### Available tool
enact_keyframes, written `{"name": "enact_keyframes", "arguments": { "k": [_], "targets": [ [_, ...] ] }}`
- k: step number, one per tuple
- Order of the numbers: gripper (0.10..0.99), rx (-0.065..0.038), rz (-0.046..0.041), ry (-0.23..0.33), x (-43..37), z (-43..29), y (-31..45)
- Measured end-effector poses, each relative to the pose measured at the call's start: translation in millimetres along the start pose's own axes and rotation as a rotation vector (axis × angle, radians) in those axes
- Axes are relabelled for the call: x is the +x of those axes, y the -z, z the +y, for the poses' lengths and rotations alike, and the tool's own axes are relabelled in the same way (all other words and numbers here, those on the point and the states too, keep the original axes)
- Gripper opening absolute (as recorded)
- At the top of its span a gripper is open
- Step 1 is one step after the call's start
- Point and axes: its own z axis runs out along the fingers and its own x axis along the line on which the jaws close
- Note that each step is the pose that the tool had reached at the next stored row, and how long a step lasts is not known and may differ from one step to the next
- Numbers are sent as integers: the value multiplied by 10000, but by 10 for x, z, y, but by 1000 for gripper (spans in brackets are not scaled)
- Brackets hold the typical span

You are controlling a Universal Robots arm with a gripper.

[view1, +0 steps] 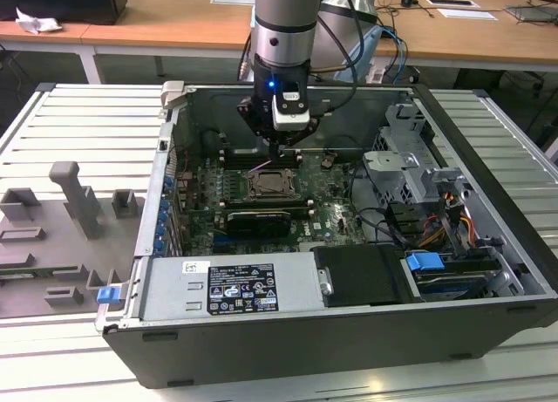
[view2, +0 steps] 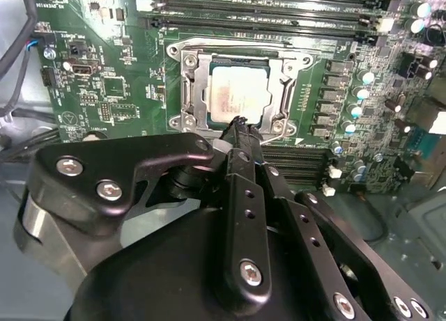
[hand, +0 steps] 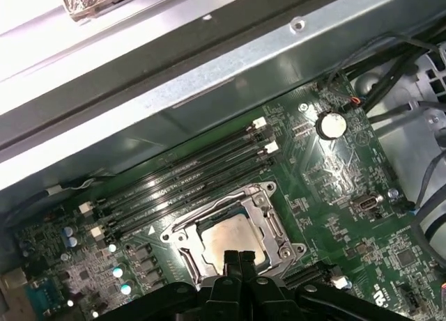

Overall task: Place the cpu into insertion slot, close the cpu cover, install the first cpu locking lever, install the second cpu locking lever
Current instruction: 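Install the first cpu locking lever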

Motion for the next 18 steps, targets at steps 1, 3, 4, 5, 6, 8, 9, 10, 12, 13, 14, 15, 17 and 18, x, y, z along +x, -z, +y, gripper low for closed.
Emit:
{"name": "enact_keyframes", "arguments": {
  "k": [1,3,4,5,6,8,9,10,12,13,14,15,17,18],
  "targets": [
    [106,1,-4,118,0,-1,-3],
    [106,-55,-125,242,4,-3,-8],
    [106,-93,-201,253,7,-8,-12],
    [106,-120,-249,271,3,-23,-15],
    [106,-158,-266,283,2,-33,-17],
    [106,-249,-266,346,4,-39,-22],
    [106,-277,-267,404,4,-39,-23],
    [106,-299,-271,490,4,-38,-26],
    [106,-320,-274,746,4,-39,-32],
    [106,-322,-270,921,5,-39,-35],
    [106,-322,-264,1060,5,-40,-36],
    [106,-323,-254,1298,4,-39,-37],
    [106,-332,-256,1528,4,-39,-40],
    [106,-335,-260,1567,4,-39,-41]
  ]
}}
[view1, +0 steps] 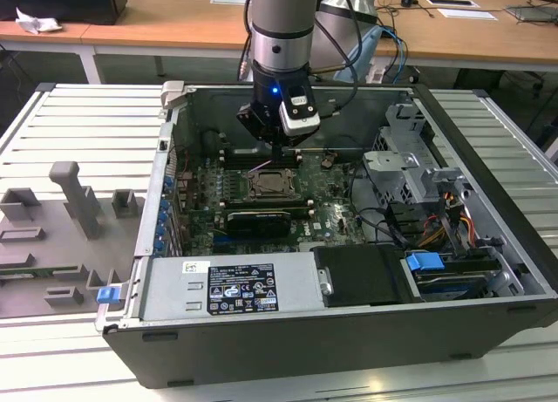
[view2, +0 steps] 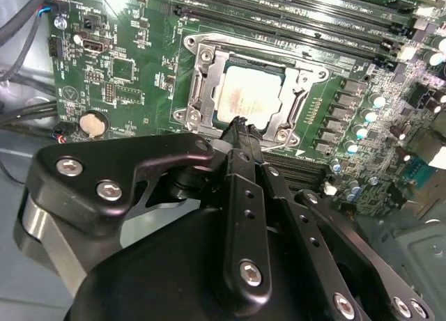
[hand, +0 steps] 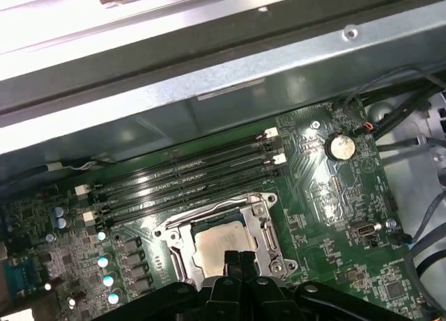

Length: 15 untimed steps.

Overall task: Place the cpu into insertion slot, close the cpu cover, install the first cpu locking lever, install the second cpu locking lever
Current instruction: 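Install the first cpu locking lever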

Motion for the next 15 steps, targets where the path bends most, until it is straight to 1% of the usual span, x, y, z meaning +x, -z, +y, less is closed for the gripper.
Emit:
{"name": "enact_keyframes", "arguments": {
  "k": [7,10,15],
  "targets": [
    [106,-23,25,693,1,-1,-7],
    [106,-39,28,1105,1,-1,-12],
    [106,-59,1,1350,1,-1,-31]
  ]
}}
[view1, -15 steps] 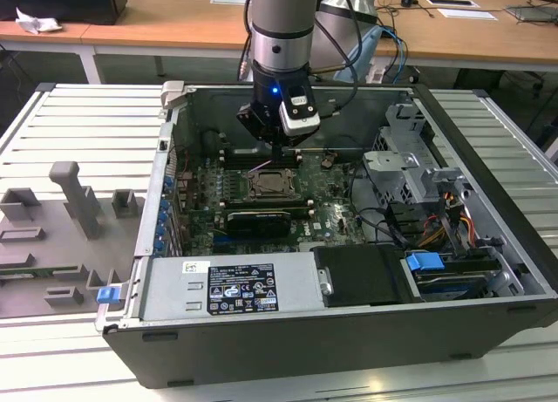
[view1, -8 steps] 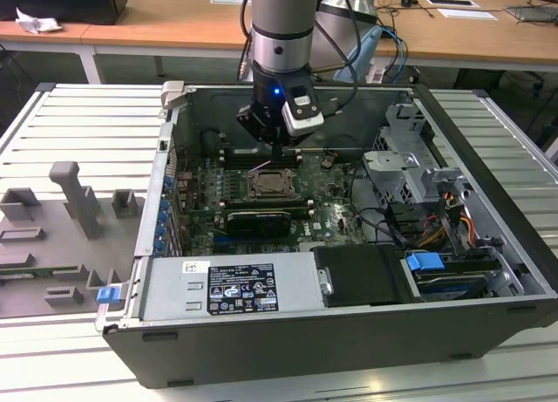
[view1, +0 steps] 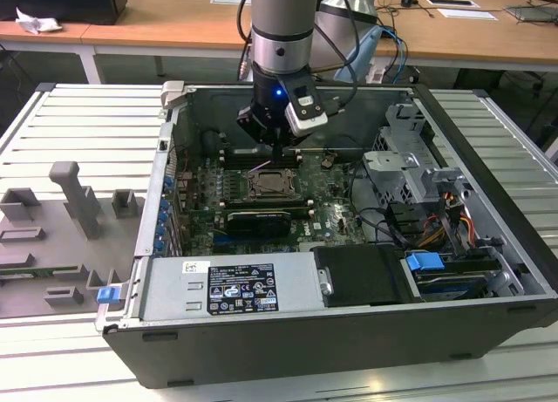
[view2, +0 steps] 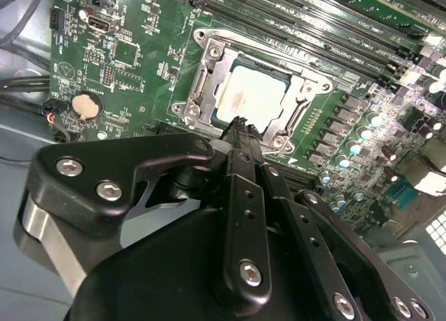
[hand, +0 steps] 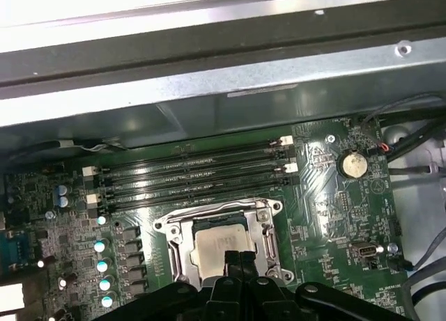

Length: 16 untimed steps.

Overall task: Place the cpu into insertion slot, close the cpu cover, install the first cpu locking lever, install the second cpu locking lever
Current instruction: 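Install the first cpu locking lever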

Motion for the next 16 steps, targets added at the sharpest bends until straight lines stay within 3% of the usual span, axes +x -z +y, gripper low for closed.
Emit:
{"name": "enact_keyframes", "arguments": {
  "k": [2,3,4,5,6,11,13,16],
  "targets": [
    [106,-4,-7,120,1,-1,-15],
    [106,-16,-63,242,2,-2,-20],
    [106,-88,-88,345,2,-2,-24],
    [106,-195,-83,450,3,-2,-26],
    [106,-234,-76,566,4,-3,-36],
    [106,-281,-13,1443,6,-8,-116],
    [106,-434,20,1812,9,-7,-131],
    [106,-583,17,1827,33,-1,-144]
  ]
}}
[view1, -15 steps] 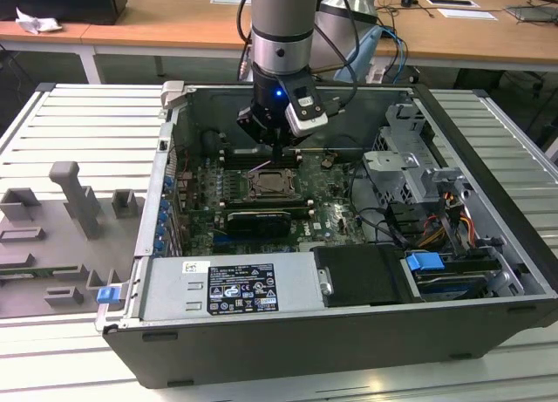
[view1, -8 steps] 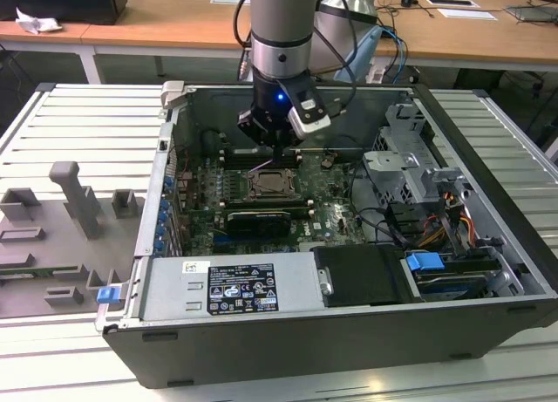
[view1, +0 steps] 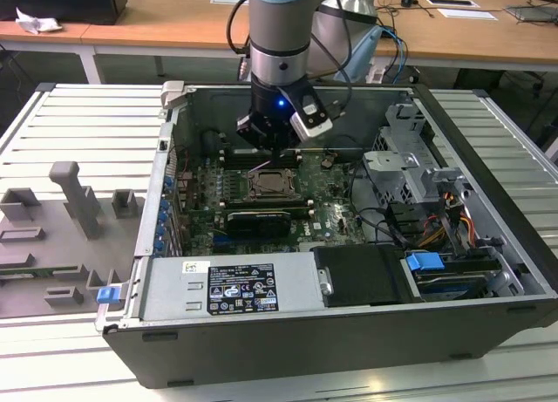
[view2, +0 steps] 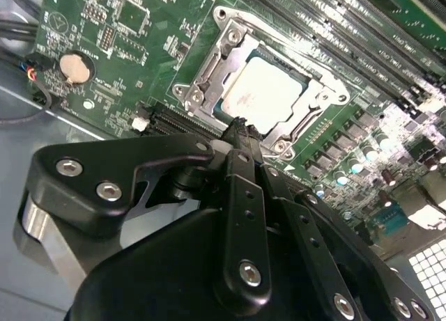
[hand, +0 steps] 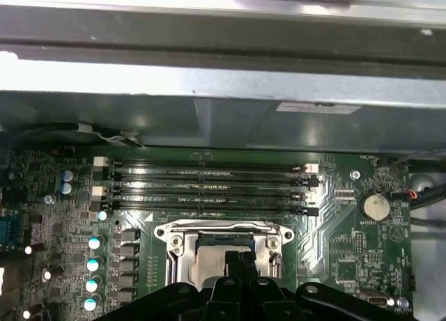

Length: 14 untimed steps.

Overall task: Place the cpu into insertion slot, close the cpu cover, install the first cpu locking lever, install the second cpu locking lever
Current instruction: 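Install the first cpu locking lever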

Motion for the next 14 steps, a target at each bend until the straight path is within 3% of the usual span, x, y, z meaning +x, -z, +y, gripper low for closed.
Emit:
{"name": "enact_keyframes", "arguments": {
  "k": [2,14],
  "targets": [
    [106,-100,-17,4,10,9,-18],
    [106,-157,-59,5,24,23,-44]
  ]
}}
